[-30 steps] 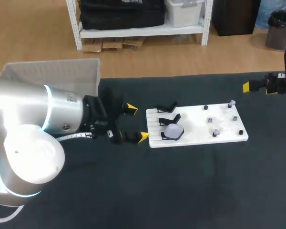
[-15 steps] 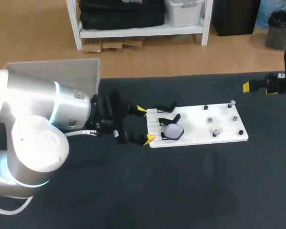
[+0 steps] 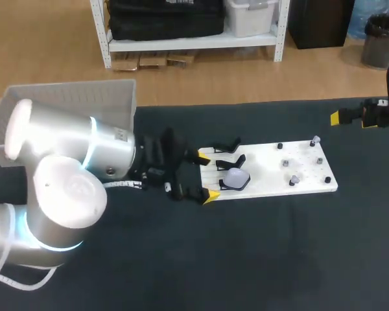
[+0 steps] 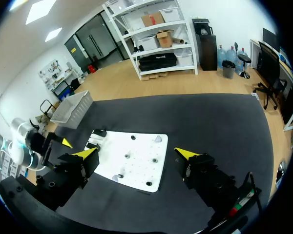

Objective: Pick up each earbud case from the left stands, insert the matching earbuds, close the lid, and place the case in the box.

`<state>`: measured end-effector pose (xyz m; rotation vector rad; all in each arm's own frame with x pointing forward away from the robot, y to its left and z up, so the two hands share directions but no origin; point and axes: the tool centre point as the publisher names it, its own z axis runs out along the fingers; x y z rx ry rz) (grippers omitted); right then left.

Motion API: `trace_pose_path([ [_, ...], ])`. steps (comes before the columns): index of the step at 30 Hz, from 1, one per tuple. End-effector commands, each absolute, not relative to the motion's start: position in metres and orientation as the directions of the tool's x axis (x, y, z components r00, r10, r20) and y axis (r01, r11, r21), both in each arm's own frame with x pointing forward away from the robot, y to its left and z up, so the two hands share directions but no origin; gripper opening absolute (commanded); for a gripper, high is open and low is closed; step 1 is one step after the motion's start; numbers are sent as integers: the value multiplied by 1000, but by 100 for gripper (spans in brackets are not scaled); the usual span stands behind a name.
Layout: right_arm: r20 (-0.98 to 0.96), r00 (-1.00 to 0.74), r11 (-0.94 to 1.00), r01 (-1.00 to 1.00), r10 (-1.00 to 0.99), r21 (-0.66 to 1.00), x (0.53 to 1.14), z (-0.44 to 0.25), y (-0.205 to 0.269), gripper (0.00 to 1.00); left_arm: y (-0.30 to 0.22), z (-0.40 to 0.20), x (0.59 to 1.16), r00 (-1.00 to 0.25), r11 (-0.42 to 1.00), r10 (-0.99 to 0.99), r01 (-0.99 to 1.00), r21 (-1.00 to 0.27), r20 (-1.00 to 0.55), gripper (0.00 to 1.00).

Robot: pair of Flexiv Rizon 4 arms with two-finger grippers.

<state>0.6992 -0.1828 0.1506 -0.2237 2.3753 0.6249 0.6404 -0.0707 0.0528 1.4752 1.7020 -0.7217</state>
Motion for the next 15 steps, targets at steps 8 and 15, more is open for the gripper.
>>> trace_pose_path([
  [8, -643, -766, 869, -317, 2, 380, 699, 150, -184, 100, -86, 35, 656, -57, 159, 541, 987, 35, -839, 100],
  [15, -643, -766, 869, -317, 2, 380, 699, 150, -184, 100, -97, 28, 660, -49, 147, 541, 989, 36, -839, 100],
])
